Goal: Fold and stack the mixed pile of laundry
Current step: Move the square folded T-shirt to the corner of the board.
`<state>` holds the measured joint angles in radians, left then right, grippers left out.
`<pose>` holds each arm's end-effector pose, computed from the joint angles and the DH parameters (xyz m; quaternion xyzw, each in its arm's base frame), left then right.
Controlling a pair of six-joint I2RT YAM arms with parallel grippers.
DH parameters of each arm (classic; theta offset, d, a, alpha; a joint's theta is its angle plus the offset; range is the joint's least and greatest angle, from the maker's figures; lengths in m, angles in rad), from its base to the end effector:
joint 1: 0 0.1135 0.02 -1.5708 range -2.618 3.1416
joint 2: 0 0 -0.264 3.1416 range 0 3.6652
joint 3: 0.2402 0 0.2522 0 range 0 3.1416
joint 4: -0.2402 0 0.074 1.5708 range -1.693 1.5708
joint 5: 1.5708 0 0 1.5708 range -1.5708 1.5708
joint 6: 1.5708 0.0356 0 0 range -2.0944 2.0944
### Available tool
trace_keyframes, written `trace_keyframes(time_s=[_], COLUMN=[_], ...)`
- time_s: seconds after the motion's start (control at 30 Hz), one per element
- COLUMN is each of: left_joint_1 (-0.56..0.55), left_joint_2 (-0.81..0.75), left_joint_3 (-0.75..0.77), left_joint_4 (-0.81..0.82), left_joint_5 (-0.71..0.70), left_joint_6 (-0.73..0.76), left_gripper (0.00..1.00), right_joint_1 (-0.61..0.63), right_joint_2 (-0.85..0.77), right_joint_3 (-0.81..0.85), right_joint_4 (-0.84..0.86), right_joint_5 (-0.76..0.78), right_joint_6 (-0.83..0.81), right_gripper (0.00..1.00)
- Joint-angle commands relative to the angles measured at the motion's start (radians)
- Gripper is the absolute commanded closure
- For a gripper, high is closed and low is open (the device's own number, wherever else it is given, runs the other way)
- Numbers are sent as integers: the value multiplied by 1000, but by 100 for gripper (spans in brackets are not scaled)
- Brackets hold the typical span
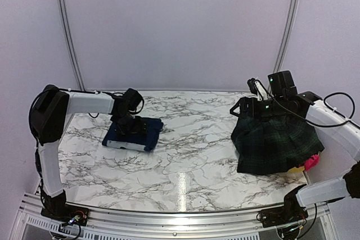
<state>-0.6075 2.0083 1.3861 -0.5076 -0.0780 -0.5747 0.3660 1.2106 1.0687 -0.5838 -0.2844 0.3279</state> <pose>0.3404 -0.2332 0.1596 0.0075 0.9751 -0.0902 0.2027 0.2381 0.1020 0.3135 -0.0753 0.9016 0.2596 0.3378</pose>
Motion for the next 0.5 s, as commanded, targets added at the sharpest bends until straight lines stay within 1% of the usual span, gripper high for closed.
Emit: trace_keyframes(time_s=[0.0, 0.17, 0.27, 0.37, 0.47], left_joint_1=[224, 405, 487, 530, 537], left_joint_2=[71, 179, 262, 297, 244], left_joint_3=[20, 179, 296, 379, 382], left_joint_4=[-188, -218, -253, -285, -287], left_joint_5=[-70, -74, -60, -80, -130], left_joint_6=[220, 293, 360, 443, 483], left_gripper=[1, 2, 3, 4, 2], right_joint_1=[-7, -7, -7, -7, -7], right_joint_2=[0, 20, 38, 63, 86], right_joint_3=[9, 17, 33, 51, 74], right_joint_4=[33, 27, 25, 31, 34], right_joint_5=[25, 58, 57, 41, 28], right_joint_6=[33, 37, 39, 37, 23], right_gripper=[1, 1, 1, 2, 1])
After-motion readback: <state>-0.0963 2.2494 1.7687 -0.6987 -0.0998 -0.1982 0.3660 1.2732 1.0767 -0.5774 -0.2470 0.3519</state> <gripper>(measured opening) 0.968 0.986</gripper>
